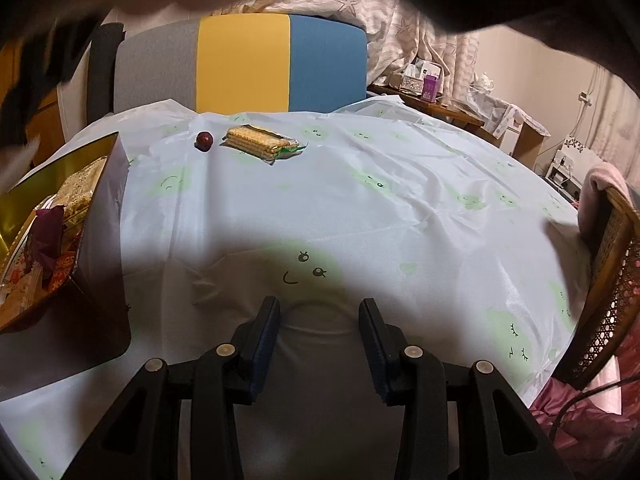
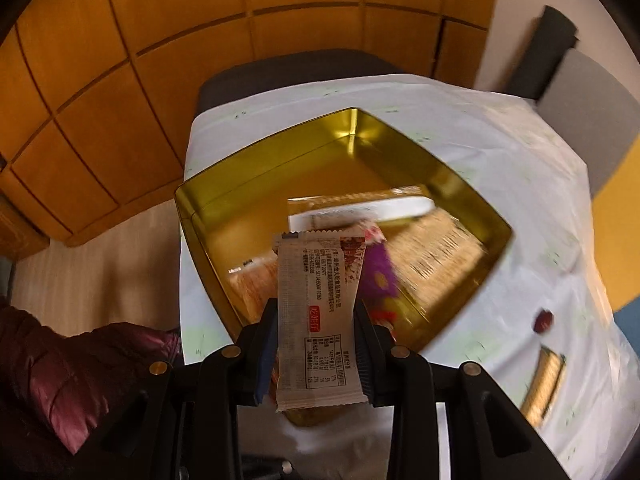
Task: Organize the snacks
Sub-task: 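Carry the white red-label packet into the gold tray and open the right tool, then move the right tool to the cracker packet and grasp it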
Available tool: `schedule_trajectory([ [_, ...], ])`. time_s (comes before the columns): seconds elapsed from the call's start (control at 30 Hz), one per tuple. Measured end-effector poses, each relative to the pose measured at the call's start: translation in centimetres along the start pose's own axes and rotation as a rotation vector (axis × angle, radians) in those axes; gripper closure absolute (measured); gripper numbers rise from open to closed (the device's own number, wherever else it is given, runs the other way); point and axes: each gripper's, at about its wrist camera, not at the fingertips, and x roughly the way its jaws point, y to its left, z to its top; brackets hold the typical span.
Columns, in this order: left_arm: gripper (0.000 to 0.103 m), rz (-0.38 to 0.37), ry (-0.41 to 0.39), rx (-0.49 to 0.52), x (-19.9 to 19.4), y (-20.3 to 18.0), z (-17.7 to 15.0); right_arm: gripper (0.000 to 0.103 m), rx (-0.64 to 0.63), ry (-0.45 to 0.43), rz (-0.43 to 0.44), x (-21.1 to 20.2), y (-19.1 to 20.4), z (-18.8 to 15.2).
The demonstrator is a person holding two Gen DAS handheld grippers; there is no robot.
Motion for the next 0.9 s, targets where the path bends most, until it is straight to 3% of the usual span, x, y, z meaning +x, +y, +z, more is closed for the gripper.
schedule_trajectory([
  [0.17, 0.061, -0.005, -0.004, -0.002, 0.0, 0.1, 0.0, 0.066, 0.019, 0.071, 0.022, 3.2, -0.1, 0.1],
  [0.3, 0.061, -0.007, -0.004, -0.009, 0.0, 0.1, 0.0, 0.058, 0.058, 0.037, 0.032, 2.5, -1.3, -0.5],
  [0.53, 0.061, 0.003, -0.007, 0.001, 0.0, -0.1, -0.1, 0.057, 0.147, 0.010, -0.012, 0.7, -3.8, -2.9],
  [0.9, 0.061, 0.012, -0.005, -0.003, -0.2, -0.1, -0.1, 0.057, 0.434, 0.018, -0.131, -2.9, -10.2, -14.8],
])
